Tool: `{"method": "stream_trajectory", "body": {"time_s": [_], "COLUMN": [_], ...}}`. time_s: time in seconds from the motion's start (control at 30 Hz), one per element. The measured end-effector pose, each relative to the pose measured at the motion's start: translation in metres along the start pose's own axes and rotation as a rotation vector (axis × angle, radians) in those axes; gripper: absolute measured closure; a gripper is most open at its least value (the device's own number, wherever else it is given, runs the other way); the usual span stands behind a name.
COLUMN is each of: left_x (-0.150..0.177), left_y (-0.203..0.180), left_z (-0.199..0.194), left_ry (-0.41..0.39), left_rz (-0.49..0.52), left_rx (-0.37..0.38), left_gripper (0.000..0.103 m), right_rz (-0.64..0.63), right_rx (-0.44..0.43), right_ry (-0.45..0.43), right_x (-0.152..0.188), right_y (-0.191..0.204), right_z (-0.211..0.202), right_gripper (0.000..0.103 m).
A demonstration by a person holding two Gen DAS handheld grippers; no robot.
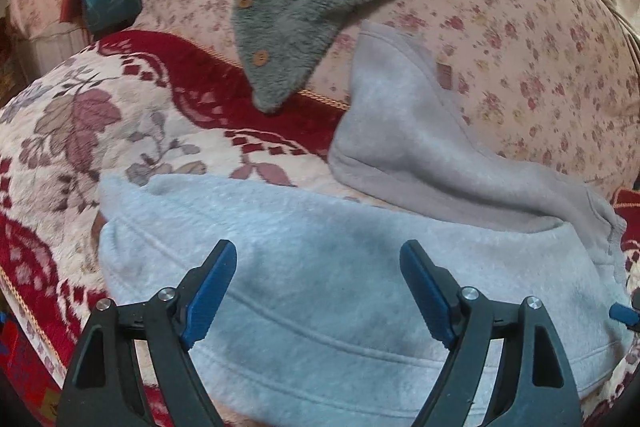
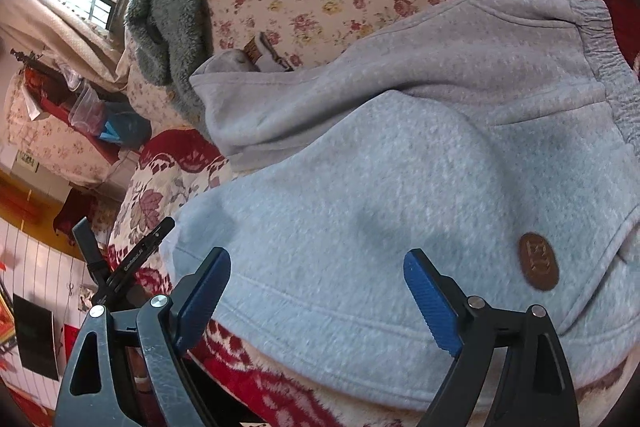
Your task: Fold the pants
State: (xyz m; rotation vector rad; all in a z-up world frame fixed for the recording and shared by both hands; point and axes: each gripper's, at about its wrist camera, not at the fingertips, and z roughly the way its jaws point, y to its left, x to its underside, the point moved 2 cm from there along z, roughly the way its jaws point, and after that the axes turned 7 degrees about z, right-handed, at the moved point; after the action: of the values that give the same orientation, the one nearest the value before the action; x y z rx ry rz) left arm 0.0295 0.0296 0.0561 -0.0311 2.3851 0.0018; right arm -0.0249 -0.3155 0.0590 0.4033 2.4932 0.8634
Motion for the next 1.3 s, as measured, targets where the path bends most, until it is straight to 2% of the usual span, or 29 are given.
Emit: {"method": "stream_trajectory", "body": {"time_s": [0.13,0.23,0.33,0.4,0.63,0.83,0.93,1.1,1.23,1.3], "left_x": [-0.009,-0.023,-0.037,-0.051,-0.109,-0.156,-0.178,-0.205,-0.219,-0.225], "left_y": [-0.008,-0.009,-0.01,-0.01,-0.008,0.001,0.004,-0.007,-0.017,-0.021], "left_z": [0.005,0.009,0.011,0.015,0.041,0.079,0.095,0.117,0.129,0.134], "left_ry": [0.003,0.01,0.001,-0.006,-0.01,0.013,0.025,0.035,0.033,0.034], "left_rz": [0.017,0.012,0.017,0.026,0.1,0.059,0.021,0.057,0.104,0.124], "left_rx": [0.025,0.08,0.1,0.113,0.175,0.244,0.294,0.307,0.292,0.307], "left_gripper": [0.02,0.02,0.019,0.015,0.013,0.013,0.013,0.012,0.012,0.012], "right_rz": [-0.04,-0.076,-0.134,-0.18,-0.404,-0.508,-0.612,-0.802,-0.877,-0.877], "right_rx": [0.037,0.061,0.103,0.136,0.229,0.255,0.288,0.335,0.381,0.375], "right_ry": [-0.007,-0.006,-0.019,-0.04,-0.049,-0.071,-0.053,0.014,0.082,0.131], "right_x": [-0.014,-0.027,-0.047,-0.063,-0.115,-0.154,-0.165,-0.172,-0.185,-0.192], "right_y": [-0.004,-0.005,-0.004,-0.003,0.015,0.027,0.033,0.042,0.038,0.035], "right_z": [0.001,0.003,0.005,0.007,0.029,0.05,0.067,0.089,0.108,0.117], "right_gripper": [0.011,0.011,0.011,0.011,0.011,0.011,0.011,0.011,0.011,0.011]}}
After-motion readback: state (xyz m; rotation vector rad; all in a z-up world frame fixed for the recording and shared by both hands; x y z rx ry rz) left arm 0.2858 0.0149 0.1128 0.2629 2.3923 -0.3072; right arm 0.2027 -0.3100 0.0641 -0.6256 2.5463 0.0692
